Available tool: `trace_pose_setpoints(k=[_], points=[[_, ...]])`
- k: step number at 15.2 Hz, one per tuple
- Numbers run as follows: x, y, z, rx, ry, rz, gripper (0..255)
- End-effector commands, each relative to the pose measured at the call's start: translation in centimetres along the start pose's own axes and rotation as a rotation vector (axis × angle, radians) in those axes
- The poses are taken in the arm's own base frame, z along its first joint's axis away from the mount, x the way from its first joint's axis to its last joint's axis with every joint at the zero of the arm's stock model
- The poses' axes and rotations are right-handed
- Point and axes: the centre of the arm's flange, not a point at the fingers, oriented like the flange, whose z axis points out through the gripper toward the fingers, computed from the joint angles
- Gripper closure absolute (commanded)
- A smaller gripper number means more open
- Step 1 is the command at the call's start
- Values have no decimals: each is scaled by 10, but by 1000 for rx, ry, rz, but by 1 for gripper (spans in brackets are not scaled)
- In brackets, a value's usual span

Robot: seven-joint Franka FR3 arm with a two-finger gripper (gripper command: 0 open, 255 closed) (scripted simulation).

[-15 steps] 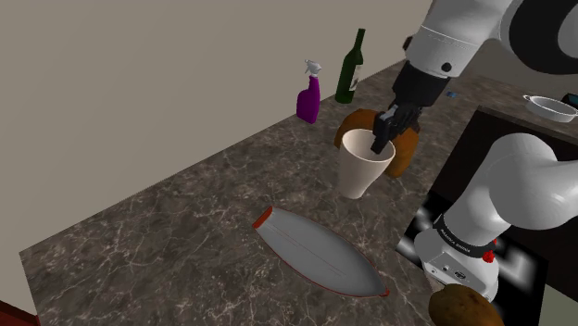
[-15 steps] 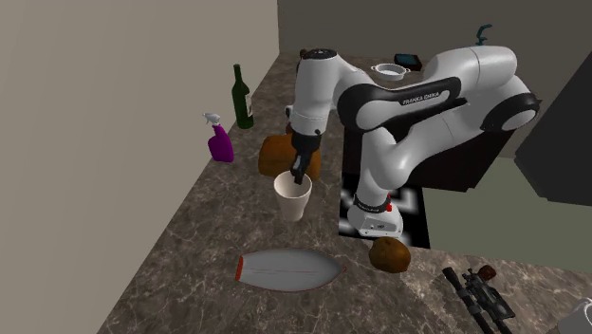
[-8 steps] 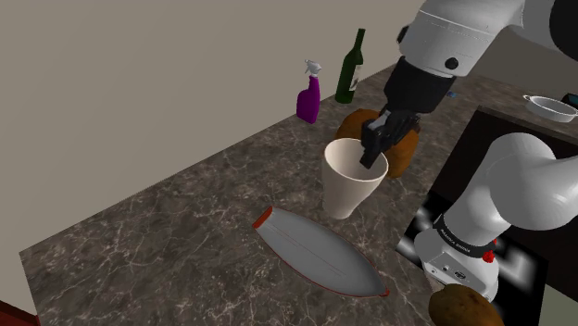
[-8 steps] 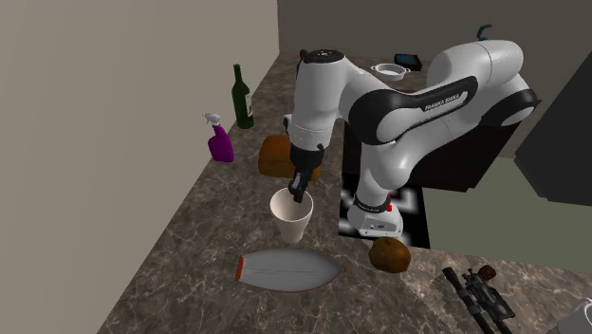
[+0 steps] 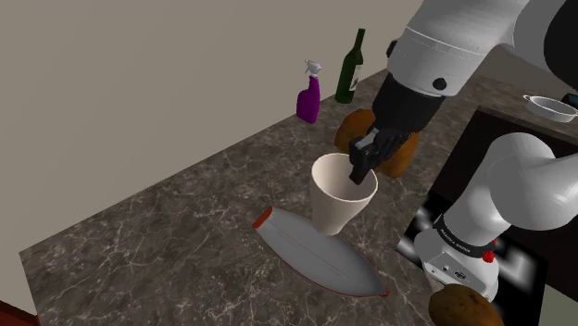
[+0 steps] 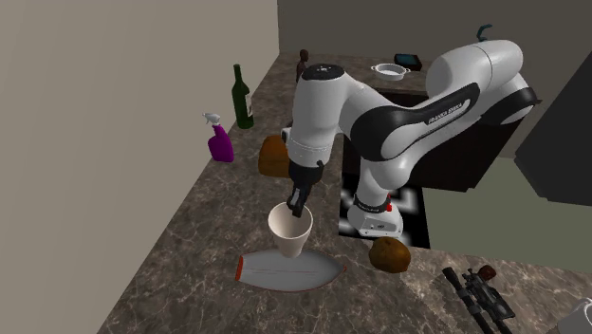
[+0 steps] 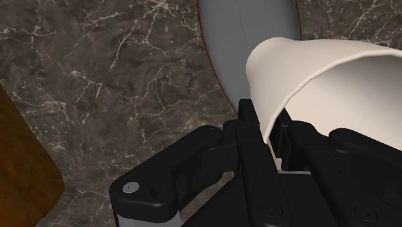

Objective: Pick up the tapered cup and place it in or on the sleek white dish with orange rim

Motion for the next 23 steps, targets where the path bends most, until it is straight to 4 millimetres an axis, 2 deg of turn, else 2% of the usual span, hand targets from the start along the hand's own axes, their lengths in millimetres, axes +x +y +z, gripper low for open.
trace_pose_setpoints(k=[1, 17, 23], points=[[-1, 1, 11, 0, 0, 0, 255], [-8, 11, 95, 0, 0, 0, 255], [-8, 11, 95, 0, 0, 0, 255]])
